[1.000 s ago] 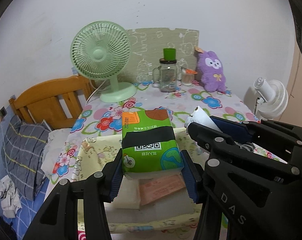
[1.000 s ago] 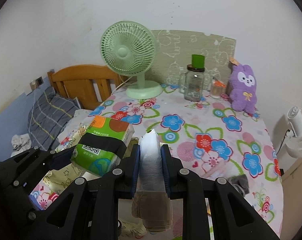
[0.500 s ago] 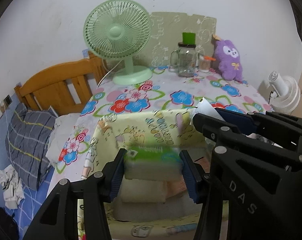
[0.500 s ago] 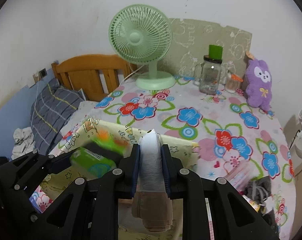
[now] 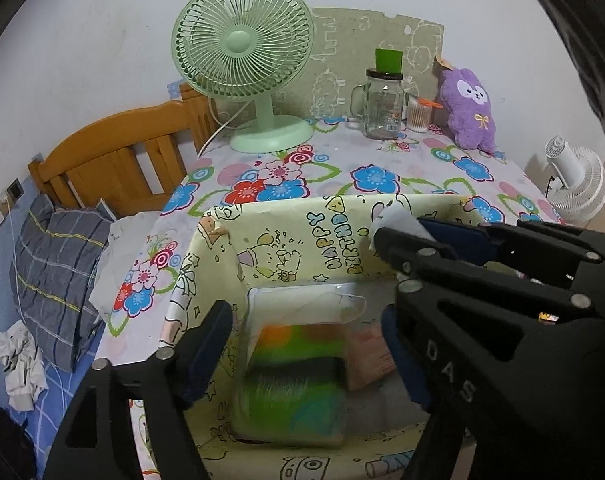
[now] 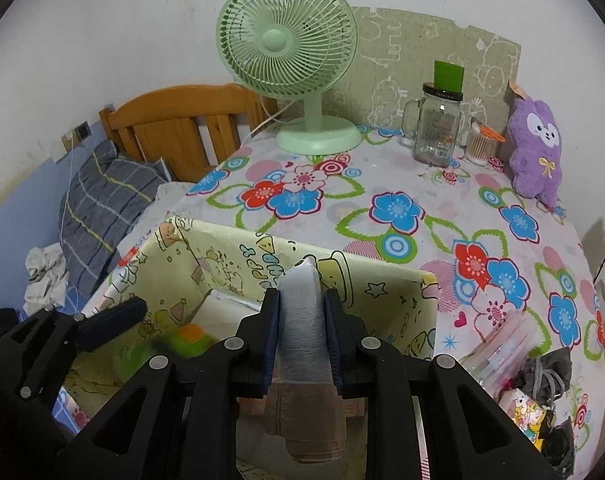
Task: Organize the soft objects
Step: 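Open the left tool over the box while the right tool lowers and releases the white towel, then withdraw both tools from the box toward the black umbrella and yellow pack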
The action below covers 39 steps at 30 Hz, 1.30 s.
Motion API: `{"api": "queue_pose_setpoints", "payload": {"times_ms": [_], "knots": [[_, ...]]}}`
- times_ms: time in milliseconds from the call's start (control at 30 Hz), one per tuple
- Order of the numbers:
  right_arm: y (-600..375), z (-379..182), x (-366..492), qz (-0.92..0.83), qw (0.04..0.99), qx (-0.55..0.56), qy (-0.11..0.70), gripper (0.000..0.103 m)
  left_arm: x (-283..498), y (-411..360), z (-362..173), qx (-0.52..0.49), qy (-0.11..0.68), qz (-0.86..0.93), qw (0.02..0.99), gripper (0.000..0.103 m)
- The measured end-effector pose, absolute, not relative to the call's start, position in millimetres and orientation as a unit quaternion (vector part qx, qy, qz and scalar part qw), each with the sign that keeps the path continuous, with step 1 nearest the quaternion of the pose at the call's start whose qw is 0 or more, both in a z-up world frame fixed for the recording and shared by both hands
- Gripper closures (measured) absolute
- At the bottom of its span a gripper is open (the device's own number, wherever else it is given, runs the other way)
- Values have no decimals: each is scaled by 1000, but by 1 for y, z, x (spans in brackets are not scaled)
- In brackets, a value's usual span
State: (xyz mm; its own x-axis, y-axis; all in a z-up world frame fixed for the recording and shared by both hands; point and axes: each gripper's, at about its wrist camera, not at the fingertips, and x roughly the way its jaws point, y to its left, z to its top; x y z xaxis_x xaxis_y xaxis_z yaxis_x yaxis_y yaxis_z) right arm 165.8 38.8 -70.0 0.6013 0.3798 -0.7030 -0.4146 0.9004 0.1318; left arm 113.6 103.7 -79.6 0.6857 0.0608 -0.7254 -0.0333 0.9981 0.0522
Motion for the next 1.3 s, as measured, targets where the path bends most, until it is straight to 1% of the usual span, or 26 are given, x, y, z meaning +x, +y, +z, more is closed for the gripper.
{"api": "queue_pose_setpoints", "payload": {"times_ms": [33, 67, 100, 167, 233, 300, 400, 500, 700, 1033, 1200, 1300], "knots": [[39, -71, 167, 222, 893, -22, 391, 74, 114, 104, -79, 18, 395, 26, 918, 22], [39, -72, 168, 221, 891, -23, 396, 65, 113, 104, -79, 18, 395, 27, 918, 21], [38, -73, 168, 221, 889, -24, 401, 51, 113, 104, -79, 18, 395, 26, 918, 20], [39, -73, 166, 228, 887, -25, 400, 37, 113, 103, -78, 17, 393, 24, 919, 18], [37, -71, 160, 228, 894, -29, 385, 33, 112, 102, -76, 14, 391, 22, 920, 17], [34, -68, 157, 220, 900, -30, 375, 27, 111, 99, -73, 16, 387, 21, 922, 17], [27, -62, 154, 213, 905, -29, 367, 22, 109, 93, -69, 19, 381, 20, 924, 17], [20, -57, 151, 205, 910, -26, 359, 17, 106, 86, -64, 22, 373, 18, 928, 16], [1, -44, 140, 189, 921, -26, 339, 12, 99, 70, -53, 26, 357, 15, 934, 15], [-33, -26, 120, 167, 934, -22, 315, 10, 83, 42, -33, 32, 332, 2, 943, 15], [-51, -15, 110, 157, 941, -20, 300, 8, 73, 23, -22, 39, 317, -4, 948, 11], [-63, -8, 102, 150, 945, -18, 290, 6, 68, 14, -17, 40, 308, -10, 950, 11]]}}
